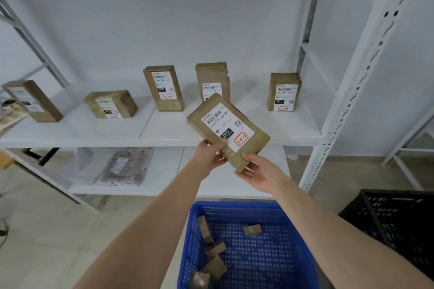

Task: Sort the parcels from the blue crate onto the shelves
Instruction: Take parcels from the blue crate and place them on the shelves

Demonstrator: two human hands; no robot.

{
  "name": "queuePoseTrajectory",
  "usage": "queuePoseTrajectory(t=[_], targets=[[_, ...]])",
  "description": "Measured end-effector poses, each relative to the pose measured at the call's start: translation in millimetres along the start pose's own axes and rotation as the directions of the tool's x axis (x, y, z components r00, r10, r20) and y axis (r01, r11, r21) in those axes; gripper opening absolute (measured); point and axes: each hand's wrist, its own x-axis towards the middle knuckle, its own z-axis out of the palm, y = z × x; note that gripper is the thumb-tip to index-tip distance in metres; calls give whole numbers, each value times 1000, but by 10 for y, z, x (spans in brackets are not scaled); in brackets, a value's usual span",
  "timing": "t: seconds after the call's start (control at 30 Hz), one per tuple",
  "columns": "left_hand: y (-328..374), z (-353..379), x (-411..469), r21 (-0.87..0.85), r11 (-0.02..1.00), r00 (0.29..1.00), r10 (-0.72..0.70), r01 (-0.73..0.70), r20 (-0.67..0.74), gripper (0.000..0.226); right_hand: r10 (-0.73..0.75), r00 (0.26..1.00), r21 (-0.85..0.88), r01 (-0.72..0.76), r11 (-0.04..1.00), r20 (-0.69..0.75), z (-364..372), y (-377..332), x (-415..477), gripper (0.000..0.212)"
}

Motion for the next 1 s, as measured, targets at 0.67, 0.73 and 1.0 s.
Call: queuePoseTrajectory(t=[0.67,0.73,1.0], targets=[[316,150,-26,445,886,991,110,-130,71,54,-158,987,-153,156,976,-2,-215,-396,-59,40],[307,223,-20,472,870,990,126,-141,63,54,-158,987,-169,157,973,5,-274,-425,-49,45],[217,659,130,632,751,980,181,-189,78,59,-224,972,-460,166,872,-74,-595,-708,-64,40]])
